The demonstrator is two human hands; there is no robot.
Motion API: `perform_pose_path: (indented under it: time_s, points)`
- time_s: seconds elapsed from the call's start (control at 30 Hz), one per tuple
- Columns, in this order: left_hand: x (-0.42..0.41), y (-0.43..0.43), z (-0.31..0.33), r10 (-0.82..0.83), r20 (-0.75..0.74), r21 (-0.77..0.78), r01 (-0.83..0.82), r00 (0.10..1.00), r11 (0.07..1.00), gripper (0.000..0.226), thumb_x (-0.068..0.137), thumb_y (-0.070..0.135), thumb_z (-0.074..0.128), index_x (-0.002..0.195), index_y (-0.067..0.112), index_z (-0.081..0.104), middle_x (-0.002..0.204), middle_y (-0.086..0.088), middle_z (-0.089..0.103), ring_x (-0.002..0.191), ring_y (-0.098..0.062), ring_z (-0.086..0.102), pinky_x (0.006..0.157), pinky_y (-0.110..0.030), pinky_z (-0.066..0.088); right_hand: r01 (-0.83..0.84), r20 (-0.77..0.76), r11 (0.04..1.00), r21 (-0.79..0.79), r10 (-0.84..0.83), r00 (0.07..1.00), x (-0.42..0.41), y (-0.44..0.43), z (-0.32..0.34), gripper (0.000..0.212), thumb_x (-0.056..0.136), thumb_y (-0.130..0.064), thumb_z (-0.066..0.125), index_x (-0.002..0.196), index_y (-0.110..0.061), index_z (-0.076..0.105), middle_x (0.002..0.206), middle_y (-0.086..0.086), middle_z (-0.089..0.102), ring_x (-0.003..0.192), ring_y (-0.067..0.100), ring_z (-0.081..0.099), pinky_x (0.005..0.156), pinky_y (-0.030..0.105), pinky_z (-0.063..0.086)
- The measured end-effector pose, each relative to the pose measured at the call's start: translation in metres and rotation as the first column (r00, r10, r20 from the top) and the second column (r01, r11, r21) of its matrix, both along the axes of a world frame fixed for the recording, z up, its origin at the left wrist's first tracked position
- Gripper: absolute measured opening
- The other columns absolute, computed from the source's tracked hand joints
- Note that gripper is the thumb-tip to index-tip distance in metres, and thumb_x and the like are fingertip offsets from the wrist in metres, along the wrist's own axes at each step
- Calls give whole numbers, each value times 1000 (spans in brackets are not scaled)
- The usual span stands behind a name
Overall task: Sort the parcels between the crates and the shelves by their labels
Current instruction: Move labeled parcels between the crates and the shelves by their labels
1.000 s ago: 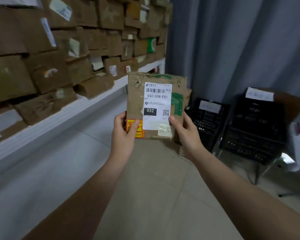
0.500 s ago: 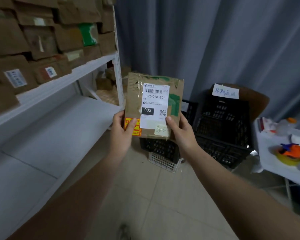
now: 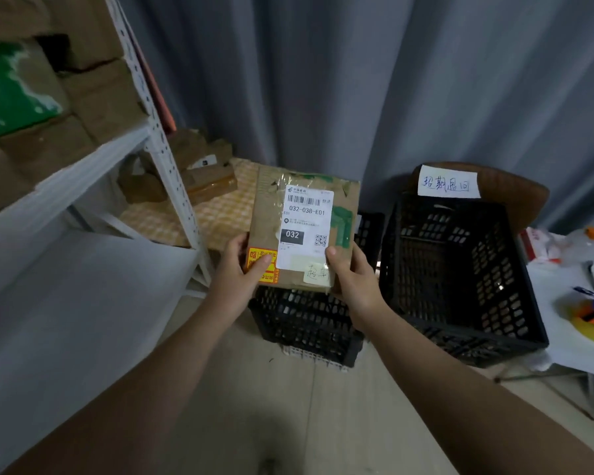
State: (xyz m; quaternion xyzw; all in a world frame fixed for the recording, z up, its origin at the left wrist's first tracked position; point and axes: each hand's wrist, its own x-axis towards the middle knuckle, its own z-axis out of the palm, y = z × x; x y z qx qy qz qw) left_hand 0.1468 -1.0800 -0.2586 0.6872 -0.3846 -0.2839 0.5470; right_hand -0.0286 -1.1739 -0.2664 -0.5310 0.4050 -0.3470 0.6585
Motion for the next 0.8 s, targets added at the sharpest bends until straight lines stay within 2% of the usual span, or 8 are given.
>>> perform_pose_path:
  time_s: [0.07,0.13,0.27,0.4,0.43,0.57,0.67,0.8]
  points:
    - [16,-31,-14,-37,-9,76,38,999,996,54,90,24,62,138,18,38,124,2,57,108,-7,58,93,-34,48,15,-33,999,37,-13,999,9,-24,-16,58,86,-47,62,139,-30,43,110,-15,70,98,6,68,80,29,57]
    - [26,-62,-29,-45,-2,128,45,999,991,53,91,20,62,139,14,39,125,0,58,110,-10,58,95,-33,48,43,-64,996,76,-38,997,18,-50,-32,56,86,-48,61,136,-30,45,108,-15,70,97,6,68,79,27,56]
    - [43,-132,-69,-20,126,166,-1,992,986,38,92,11,59,129,10,52,113,-1,63,88,11,58,77,-6,44,133,-118,982,133,-117,986,37,-117,-67,58,91,-39,62,143,-25,40,120,-5,66,104,12,66,91,36,54]
    - [57,-200,-115,-43,126,316,1,991,949,44,90,15,63,132,11,48,121,-7,62,106,-20,60,93,-40,48,156,-218,974,167,-118,969,53,-183,-108,61,92,-36,60,146,-22,36,128,-1,61,111,15,61,97,37,50]
    - [58,-215,-126,-58,94,332,24,994,943,48,88,14,65,133,10,47,122,-6,61,109,-23,59,93,-41,48,171,-249,968,181,-123,961,57,-197,-120,62,92,-37,61,147,-22,35,130,0,60,113,17,60,99,40,49]
    - [64,-266,-170,-158,69,375,121,985,919,63,82,21,72,137,15,42,117,4,57,108,-16,58,79,-23,44,216,-367,949,231,-121,922,73,-250,-173,62,92,-39,59,147,-21,35,130,1,59,114,19,59,102,44,46]
    - [76,-293,-214,-203,189,453,98,961,886,74,81,32,74,142,13,36,134,-5,48,121,-20,48,96,-30,41,255,-403,922,291,-124,907,87,-277,-219,62,92,-39,59,146,-19,35,128,3,60,110,19,61,98,42,50]
    - [92,-319,-276,-383,245,544,200,891,815,66,84,29,71,140,13,38,143,-9,35,127,-23,41,102,-31,38,322,-470,889,327,-142,871,104,-303,-284,63,91,-42,59,145,-19,37,124,1,60,107,19,61,94,43,52]
